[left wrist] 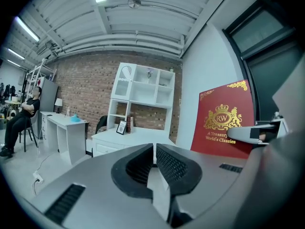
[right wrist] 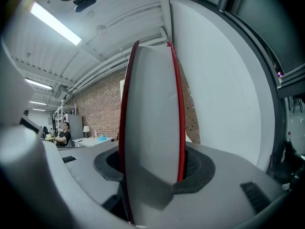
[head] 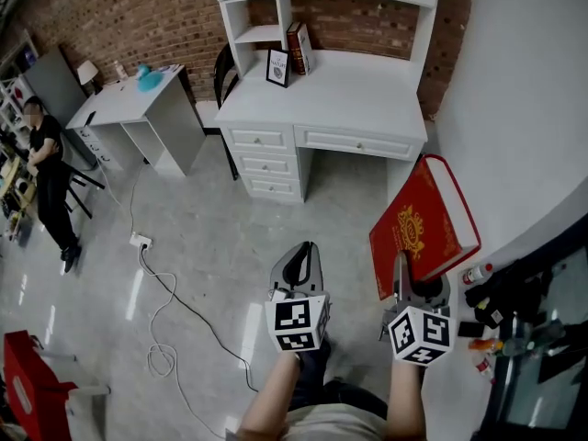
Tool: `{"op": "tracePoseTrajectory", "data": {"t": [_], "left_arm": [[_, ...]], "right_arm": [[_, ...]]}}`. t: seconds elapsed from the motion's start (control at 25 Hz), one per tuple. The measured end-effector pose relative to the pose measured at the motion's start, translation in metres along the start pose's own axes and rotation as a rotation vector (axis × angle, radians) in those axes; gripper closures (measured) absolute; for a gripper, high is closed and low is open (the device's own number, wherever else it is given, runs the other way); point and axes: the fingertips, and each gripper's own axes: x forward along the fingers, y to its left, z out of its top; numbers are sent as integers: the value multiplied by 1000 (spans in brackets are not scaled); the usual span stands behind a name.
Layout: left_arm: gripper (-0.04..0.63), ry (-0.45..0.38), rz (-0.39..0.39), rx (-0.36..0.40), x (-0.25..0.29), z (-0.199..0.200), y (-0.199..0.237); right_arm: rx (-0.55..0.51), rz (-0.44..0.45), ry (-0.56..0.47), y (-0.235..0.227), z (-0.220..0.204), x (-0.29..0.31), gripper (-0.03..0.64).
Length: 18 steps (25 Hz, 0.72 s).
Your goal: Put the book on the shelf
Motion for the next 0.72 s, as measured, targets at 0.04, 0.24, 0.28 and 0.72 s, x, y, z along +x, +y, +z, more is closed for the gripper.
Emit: {"op": "tracePoseTrajectory", "data": {"t": [0.04, 0.24, 0.28, 0.72], "left_arm": [[563, -5, 2, 2, 7, 5, 7], [563, -22, -3, 10, 46, 24, 37], [563, -22, -8, 12, 53, 26, 41], [563, -19, -48, 12, 124, 38, 58]], "right_arm": [[-2, -2, -1, 3, 1, 9, 370], [-4, -14, 0, 16, 4, 51, 370], [-6, -18, 2, 18, 4, 58, 370], [-17, -41, 24, 20, 5, 129, 370]]}}
